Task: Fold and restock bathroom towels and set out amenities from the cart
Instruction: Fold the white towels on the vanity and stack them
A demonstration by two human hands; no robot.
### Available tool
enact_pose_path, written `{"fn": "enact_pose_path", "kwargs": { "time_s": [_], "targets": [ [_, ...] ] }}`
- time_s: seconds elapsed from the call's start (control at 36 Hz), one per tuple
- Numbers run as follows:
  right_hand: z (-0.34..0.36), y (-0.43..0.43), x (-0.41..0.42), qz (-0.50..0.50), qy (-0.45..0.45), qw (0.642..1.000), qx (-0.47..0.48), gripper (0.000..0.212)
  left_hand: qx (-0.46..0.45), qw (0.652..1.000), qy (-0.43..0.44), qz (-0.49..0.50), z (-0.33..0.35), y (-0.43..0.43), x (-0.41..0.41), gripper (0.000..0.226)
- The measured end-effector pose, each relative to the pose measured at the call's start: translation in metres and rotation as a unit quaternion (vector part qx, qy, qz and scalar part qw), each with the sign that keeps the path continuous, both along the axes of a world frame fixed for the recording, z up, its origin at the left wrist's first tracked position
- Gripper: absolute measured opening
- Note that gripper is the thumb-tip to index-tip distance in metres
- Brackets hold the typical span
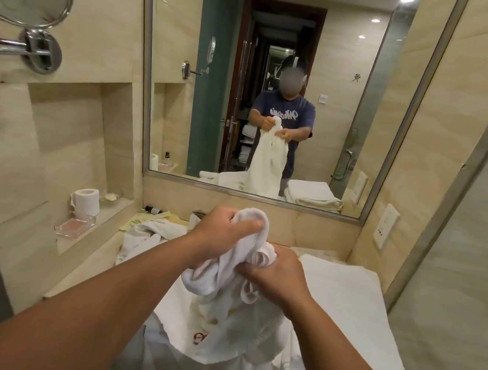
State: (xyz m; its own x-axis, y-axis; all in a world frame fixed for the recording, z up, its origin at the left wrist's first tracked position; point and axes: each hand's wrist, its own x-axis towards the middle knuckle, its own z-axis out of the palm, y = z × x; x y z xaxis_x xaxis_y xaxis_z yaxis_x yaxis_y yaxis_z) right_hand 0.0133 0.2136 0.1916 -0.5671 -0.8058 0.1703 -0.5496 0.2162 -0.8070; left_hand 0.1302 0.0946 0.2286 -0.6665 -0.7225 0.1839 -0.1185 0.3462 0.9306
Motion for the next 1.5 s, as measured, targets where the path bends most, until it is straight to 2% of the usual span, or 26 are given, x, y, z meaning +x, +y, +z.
{"fn": "enact_pose_path", "kwargs": {
  "time_s": [0.06, 0.11, 0.17, 0.19, 0.25, 0.31, 0.36, 0.42, 0.5, 0.61, 0.69, 0.75, 0.92, 1.06, 1.11, 1.22, 1.28, 1.33, 1.39, 1.5],
  "targets": [
    [-0.005, 0.0, -0.005, -0.044, -0.076, 0.995, -0.043, 0.019, -0.034, 0.999, -0.037, -0.02, 0.002, -0.004, 0.008, 0.055],
    [-0.01, -0.001, -0.014, -0.115, -0.132, 0.981, -0.082, 0.015, -0.066, 0.993, -0.086, -0.039, 0.003, -0.01, 0.017, 0.056],
    [-0.011, 0.0, -0.024, -0.178, -0.165, 0.963, -0.116, 0.013, -0.129, 0.979, -0.152, -0.032, 0.001, -0.018, 0.022, 0.048],
    [-0.01, 0.001, -0.029, -0.203, -0.178, 0.954, -0.131, 0.013, -0.164, 0.97, -0.179, -0.009, -0.002, -0.023, 0.023, 0.036],
    [-0.006, 0.005, -0.037, -0.235, -0.189, 0.941, -0.153, 0.013, -0.203, 0.958, -0.197, 0.05, -0.006, -0.031, 0.028, 0.016],
    [-0.004, 0.007, -0.04, -0.234, -0.178, 0.944, -0.152, 0.016, -0.221, 0.95, -0.199, 0.094, -0.01, -0.034, 0.029, 0.014],
    [-0.004, 0.005, -0.041, -0.232, -0.172, 0.946, -0.146, 0.017, -0.23, 0.945, -0.194, 0.128, -0.014, -0.032, 0.027, 0.022],
    [-0.005, 0.003, -0.042, -0.238, -0.183, 0.942, -0.148, 0.018, -0.199, 0.951, -0.168, 0.168, -0.016, -0.031, 0.023, 0.027],
    [-0.006, 0.003, -0.044, -0.243, -0.187, 0.94, -0.151, 0.019, -0.085, 0.967, -0.111, 0.214, -0.016, -0.033, 0.021, 0.024],
    [-0.005, 0.006, -0.045, -0.24, -0.188, 0.94, -0.153, 0.021, -0.036, 0.965, -0.076, 0.25, -0.011, -0.039, 0.024, 0.027],
    [-0.005, 0.008, -0.047, -0.24, -0.189, 0.94, -0.151, 0.023, 0.039, 0.974, -0.031, 0.221, -0.002, -0.041, 0.022, 0.033],
    [-0.006, 0.01, -0.052, -0.243, -0.193, 0.939, -0.147, 0.024, 0.078, 0.977, -0.017, 0.196, 0.005, -0.045, 0.023, 0.028],
    [-0.008, 0.018, -0.066, -0.256, -0.199, 0.935, -0.142, 0.019, 0.12, 0.986, -0.06, 0.098, 0.025, -0.057, 0.037, 0.02],
    [-0.008, 0.022, -0.067, -0.247, -0.201, 0.937, -0.144, 0.02, 0.132, 0.982, -0.061, 0.118, 0.026, -0.043, 0.039, 0.009],
    [-0.009, 0.024, -0.068, -0.244, -0.201, 0.938, -0.14, 0.019, 0.128, 0.982, -0.054, 0.126, 0.026, -0.041, 0.042, 0.012],
    [-0.014, 0.029, -0.07, -0.243, -0.203, 0.939, -0.136, 0.02, 0.2, 0.976, 0.017, 0.08, 0.031, -0.026, 0.048, 0.031],
    [-0.015, 0.033, -0.071, -0.238, -0.205, 0.94, -0.135, 0.019, 0.216, 0.973, 0.029, 0.073, 0.032, -0.018, 0.052, 0.034],
    [-0.016, 0.037, -0.07, -0.23, -0.202, 0.943, -0.134, 0.02, 0.189, 0.977, 0.016, 0.102, 0.029, -0.012, 0.057, 0.029],
    [-0.015, 0.041, -0.069, -0.219, -0.197, 0.946, -0.136, 0.022, 0.112, 0.977, -0.002, 0.179, 0.024, -0.008, 0.06, 0.03],
    [-0.014, 0.05, -0.062, -0.193, -0.175, 0.957, -0.13, 0.025, -0.044, 0.942, 0.006, 0.333, 0.02, 0.005, 0.064, 0.041]
  ]
}}
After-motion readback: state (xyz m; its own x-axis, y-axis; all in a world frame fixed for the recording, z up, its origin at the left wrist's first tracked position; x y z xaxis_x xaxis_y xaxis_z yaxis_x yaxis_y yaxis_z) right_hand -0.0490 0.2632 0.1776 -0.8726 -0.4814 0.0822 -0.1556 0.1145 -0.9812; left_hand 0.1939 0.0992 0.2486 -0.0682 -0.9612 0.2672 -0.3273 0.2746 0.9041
